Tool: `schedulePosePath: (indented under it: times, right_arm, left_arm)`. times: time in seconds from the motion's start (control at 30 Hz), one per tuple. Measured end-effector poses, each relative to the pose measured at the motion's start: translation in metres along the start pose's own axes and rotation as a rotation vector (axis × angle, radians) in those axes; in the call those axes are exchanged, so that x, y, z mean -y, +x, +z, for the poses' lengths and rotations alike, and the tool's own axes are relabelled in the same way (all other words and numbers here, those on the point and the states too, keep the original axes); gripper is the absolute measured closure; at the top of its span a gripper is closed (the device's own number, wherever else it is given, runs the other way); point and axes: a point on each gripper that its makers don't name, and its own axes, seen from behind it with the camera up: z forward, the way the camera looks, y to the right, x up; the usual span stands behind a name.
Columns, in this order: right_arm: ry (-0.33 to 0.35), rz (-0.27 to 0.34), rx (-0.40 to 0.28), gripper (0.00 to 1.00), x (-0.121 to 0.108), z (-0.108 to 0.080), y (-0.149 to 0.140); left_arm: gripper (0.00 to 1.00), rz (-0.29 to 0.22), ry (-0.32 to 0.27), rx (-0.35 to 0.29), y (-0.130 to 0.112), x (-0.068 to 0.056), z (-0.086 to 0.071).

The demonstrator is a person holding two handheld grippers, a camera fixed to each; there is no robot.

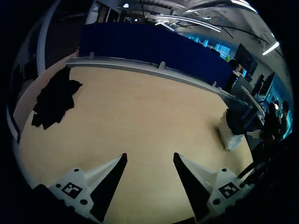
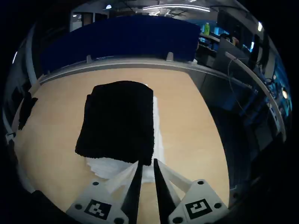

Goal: Fold towel

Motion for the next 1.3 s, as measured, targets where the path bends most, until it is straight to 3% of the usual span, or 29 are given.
schedulePosePath:
  times: [0.1, 0.17, 0.23, 0.27, 0.9, 1.3]
  right_arm:
    - [-0.008, 0.004, -0.004, 0.55, -0.002, -0.005, -0.001]
    - [-0.013, 0.007, -0.010, 0.35, -0.002, -0.007, -0.001]
    - [-0.017, 0.008, -0.019, 0.05, -0.002, -0.008, 0.001]
    - [-0.019, 0.007, -0.023, 0.00, -0.002, -0.009, 0.002]
    - [0.006, -0.019, -0.059, 0.00, 0.019, -0.007, 0.023]
    - [0.042, -0.052, -0.121, 0.00, 0.043, 0.010, 0.069]
  left_arm:
    - [0.08, 0.002, -0.002, 0.000, 0.000, 0.000, 0.000]
    - [0.08, 0.002, -0.001, 0.000, 0.001, 0.001, 0.001]
    - [0.08, 0.002, -0.002, 0.000, 0.001, 0.001, 0.001]
    - [0.08, 0.002, -0.003, 0.000, 0.001, 0.000, 0.001]
    - [0.08, -0.004, -0.006, -0.004, 0.003, 0.004, 0.002]
    - [0.08, -0.008, 0.003, -0.006, 0.001, 0.008, 0.000]
